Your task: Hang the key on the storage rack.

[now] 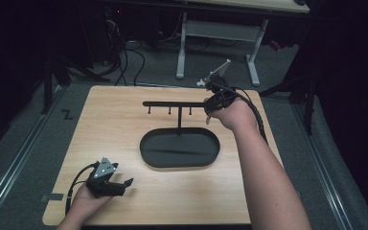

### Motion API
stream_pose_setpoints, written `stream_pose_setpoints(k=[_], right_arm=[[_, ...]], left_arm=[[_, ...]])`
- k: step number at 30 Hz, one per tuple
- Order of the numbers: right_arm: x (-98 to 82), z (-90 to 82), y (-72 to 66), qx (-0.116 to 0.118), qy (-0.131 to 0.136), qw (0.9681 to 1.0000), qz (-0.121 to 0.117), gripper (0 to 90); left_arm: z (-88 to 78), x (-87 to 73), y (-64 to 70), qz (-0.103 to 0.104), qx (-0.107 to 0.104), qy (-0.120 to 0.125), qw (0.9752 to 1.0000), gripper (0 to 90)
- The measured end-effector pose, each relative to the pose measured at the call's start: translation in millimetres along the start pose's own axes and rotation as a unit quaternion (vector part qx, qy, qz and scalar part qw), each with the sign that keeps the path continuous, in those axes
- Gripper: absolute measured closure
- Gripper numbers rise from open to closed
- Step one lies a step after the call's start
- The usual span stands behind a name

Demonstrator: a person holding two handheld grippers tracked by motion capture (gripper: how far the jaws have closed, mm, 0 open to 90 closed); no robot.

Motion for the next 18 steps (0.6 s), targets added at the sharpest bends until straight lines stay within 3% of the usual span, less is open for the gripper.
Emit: stream_pose_setpoints(k=[18], right_arm=[[-30.1,-3.7,0.7,0.014,-0.014,0.9998,-0.008,50.6]], left_arm=[[1.7,0.8,1.7,0.002,-0.002,-0.001,1.0000,17.3]])
Point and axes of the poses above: each handheld gripper's, and its own axes: z roughly forward along the jaws, x roughly out of its top, y roughly to its right, the point moved 4 cm from there along z, roughly forward along the jaws, and after that the axes turned 14 degrees about z, right-handed, at the moved point
